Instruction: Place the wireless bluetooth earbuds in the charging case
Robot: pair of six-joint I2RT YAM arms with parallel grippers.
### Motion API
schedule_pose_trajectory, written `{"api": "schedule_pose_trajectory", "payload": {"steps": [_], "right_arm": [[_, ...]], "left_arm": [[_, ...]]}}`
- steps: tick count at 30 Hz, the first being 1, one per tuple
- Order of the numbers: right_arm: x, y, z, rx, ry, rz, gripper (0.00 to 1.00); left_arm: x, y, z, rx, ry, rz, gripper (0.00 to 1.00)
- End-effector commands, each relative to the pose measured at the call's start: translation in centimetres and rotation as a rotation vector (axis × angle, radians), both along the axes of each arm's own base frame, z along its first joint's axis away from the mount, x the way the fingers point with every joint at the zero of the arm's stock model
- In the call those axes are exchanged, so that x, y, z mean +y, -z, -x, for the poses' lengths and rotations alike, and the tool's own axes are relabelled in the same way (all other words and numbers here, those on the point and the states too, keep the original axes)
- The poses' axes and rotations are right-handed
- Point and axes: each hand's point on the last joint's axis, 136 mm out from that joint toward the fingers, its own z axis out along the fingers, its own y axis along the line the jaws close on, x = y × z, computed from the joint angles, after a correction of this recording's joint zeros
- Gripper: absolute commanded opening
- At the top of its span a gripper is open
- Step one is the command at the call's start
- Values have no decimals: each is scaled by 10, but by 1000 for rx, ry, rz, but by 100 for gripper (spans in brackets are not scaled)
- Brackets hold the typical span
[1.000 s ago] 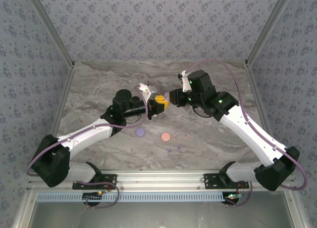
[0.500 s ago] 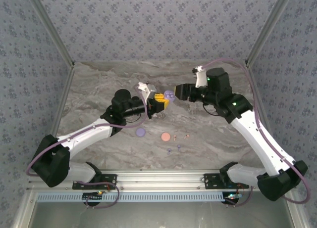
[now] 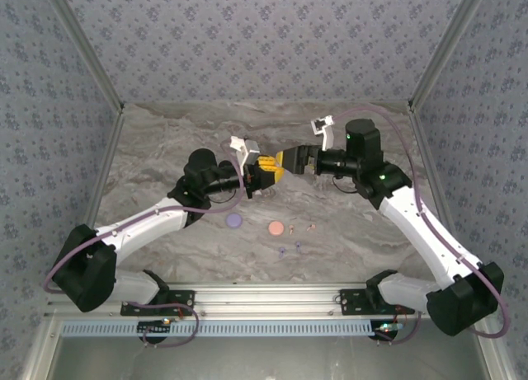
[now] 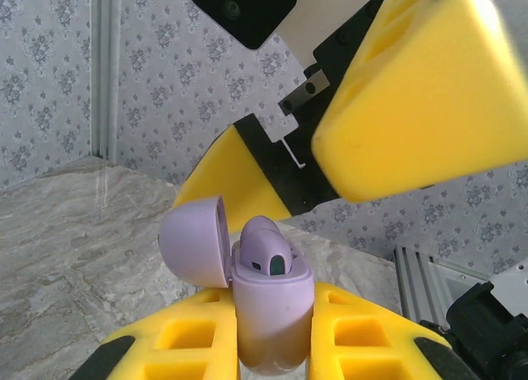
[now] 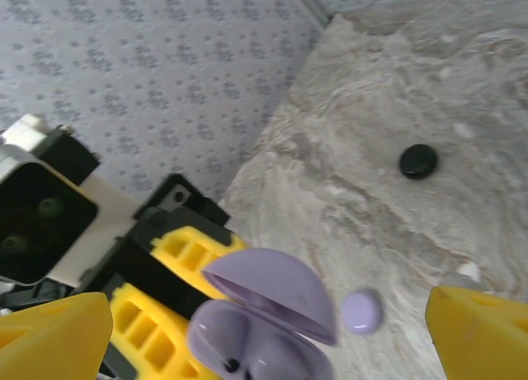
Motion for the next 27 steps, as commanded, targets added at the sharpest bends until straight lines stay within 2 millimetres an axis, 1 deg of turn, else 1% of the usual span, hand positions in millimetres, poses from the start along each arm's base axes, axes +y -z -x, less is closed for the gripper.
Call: {"api": "schedule_pose_trajectory", "payload": {"steps": [1, 5, 8, 14, 18, 22, 25, 27], "right_arm": [[17, -21, 10, -32, -92, -73, 100], [23, -27, 14, -29, -118, -83, 100], [22, -31, 19, -39, -128, -84, 100], [16, -44, 31, -100, -135, -96, 100], [11, -48, 37, -119, -136, -99, 100], [7, -44, 44, -116, -137, -61, 100], [4, -39, 40, -110, -109, -35, 100], [-1, -32, 32, -100, -63, 14, 100]], "left_arm": [[-3, -34, 9, -70, 38, 67, 0], [-3, -33, 8, -69, 33, 61, 0], [-3, -30, 8, -66, 30, 52, 0], [-2, -26, 7, -55, 19, 49, 0], [1, -22, 5, -50, -3, 45, 0], [3, -21, 5, -49, -13, 42, 0], [3, -20, 6, -47, -13, 42, 0], [4, -21, 6, -47, -16, 43, 0]]}}
